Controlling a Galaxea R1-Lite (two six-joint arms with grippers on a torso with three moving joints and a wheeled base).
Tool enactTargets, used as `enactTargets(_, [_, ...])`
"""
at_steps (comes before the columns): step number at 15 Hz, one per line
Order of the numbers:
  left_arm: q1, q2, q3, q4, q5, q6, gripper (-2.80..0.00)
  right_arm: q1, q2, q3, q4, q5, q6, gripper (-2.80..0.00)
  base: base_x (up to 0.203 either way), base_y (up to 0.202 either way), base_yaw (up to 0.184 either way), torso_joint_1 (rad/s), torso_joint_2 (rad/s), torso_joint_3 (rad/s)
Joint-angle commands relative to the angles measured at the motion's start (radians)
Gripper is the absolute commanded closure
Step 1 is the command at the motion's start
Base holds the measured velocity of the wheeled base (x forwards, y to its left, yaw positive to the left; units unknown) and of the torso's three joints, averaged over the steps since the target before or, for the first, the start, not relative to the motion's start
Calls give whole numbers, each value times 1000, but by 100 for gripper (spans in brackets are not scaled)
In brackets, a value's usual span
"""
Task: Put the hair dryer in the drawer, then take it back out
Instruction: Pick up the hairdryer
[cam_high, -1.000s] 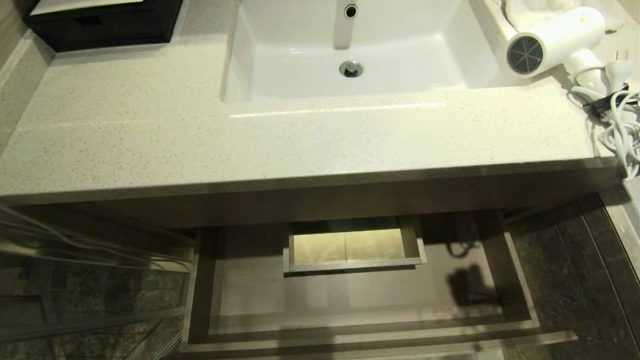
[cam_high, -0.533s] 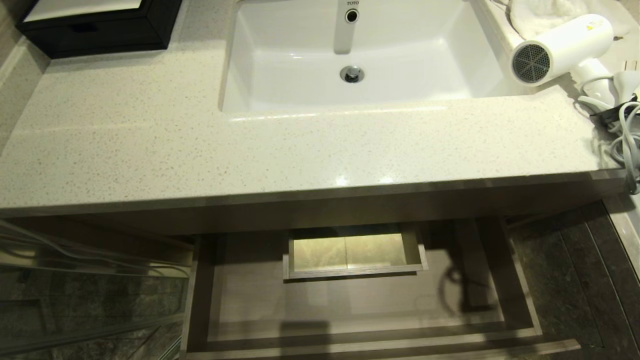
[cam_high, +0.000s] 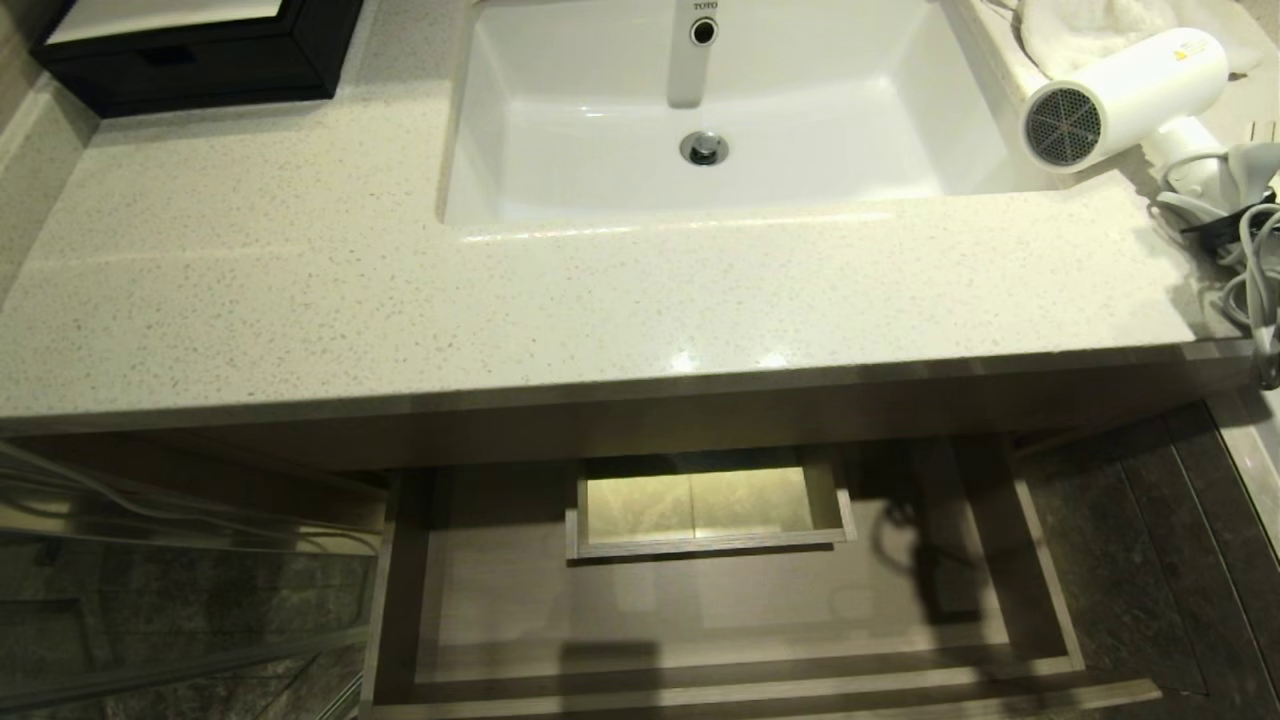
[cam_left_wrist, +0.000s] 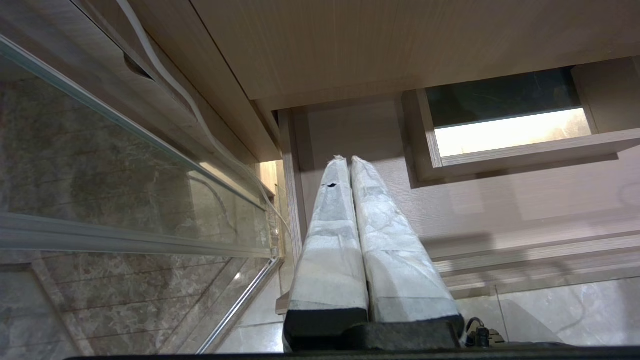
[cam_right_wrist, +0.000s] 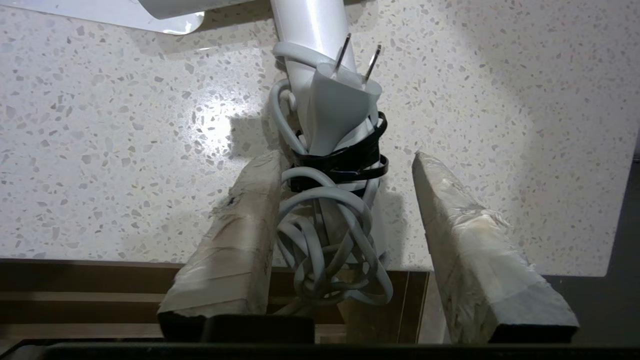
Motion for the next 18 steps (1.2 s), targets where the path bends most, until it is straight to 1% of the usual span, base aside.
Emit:
enactTargets(1, [1, 0, 2, 0, 0, 0, 0, -23, 18, -8, 8, 44, -3, -280, 0, 0, 0, 0, 0, 0])
enactTargets(4, [1, 0, 2, 0, 0, 0, 0, -34, 56, -13, 30, 54, 0, -280, 0, 0, 0, 0, 0, 0])
enactTargets(9, [0, 0, 2, 0, 0, 0, 0, -71, 146, -60, 41, 79, 1, -280, 0, 0, 0, 0, 0, 0])
enactTargets(12, [-1, 0, 2, 0, 0, 0, 0, -78, 219, -124, 44, 121, 1, -280, 0, 0, 0, 0, 0, 0])
enactTargets(14, [0, 0, 2, 0, 0, 0, 0, -81, 257, -162, 44, 194, 1, -280, 0, 0, 0, 0, 0, 0])
enactTargets(15, [-1, 0, 2, 0, 0, 0, 0, -84, 266, -172, 46, 218, -2, -280, 0, 0, 0, 0, 0, 0])
enactTargets(17, [-1, 0, 2, 0, 0, 0, 0, -84, 282, -175, 42, 231, -2, -280, 0, 0, 0, 0, 0, 0])
enactTargets(18, [0, 0, 1, 0, 0, 0, 0, -84, 284, -174, 46, 231, -3, 0, 0, 0, 0, 0, 0, 0])
